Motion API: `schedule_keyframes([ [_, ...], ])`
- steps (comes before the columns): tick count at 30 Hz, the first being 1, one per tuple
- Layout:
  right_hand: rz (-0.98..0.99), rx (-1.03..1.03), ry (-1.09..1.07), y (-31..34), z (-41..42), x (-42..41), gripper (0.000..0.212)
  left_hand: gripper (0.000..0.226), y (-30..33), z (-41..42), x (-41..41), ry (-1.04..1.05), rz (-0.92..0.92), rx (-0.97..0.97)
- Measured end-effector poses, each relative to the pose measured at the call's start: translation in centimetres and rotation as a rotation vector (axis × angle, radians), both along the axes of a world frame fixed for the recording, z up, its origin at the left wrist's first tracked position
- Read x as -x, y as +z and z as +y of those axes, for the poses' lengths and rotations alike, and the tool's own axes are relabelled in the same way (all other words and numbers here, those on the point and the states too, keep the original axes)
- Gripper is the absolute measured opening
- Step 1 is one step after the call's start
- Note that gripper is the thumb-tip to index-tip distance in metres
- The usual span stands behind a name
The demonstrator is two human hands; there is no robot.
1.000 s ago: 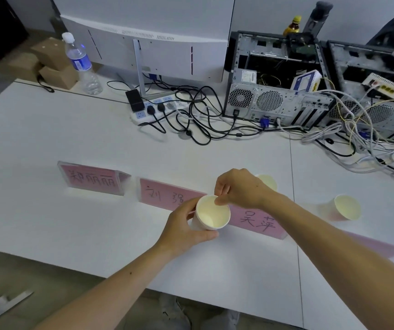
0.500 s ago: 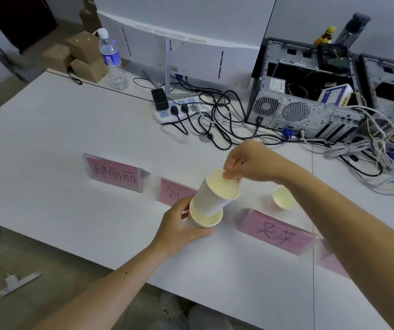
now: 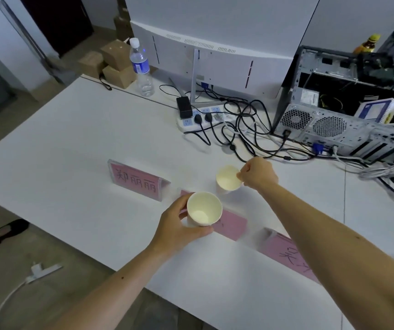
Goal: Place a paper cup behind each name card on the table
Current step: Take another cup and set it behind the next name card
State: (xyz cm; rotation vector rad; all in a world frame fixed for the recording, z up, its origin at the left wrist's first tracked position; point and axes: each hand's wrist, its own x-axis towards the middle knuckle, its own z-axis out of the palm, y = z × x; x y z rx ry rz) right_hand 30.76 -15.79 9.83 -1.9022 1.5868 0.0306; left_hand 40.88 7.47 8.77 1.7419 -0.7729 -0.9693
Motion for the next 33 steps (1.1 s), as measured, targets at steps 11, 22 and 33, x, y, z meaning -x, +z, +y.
schedule_keyframes([
  [11,0.089,-0.063,-0.144,-2.8,0.6,-2.5,0.012,0.081,1.2,-1.7,-8.1,-0.088,-0.038,0.090],
  [22,0.020,0.017,-0.196,1.3,1.4,-1.8,0.053,0.078,2.3,-6.8,-18.2,-0.085,-0.275,0.079],
  [33,-0.107,0.080,-0.192,6.4,5.1,1.3,0.035,0.073,-3.3,-10.7,-25.5,-0.394,-0.589,-0.270],
])
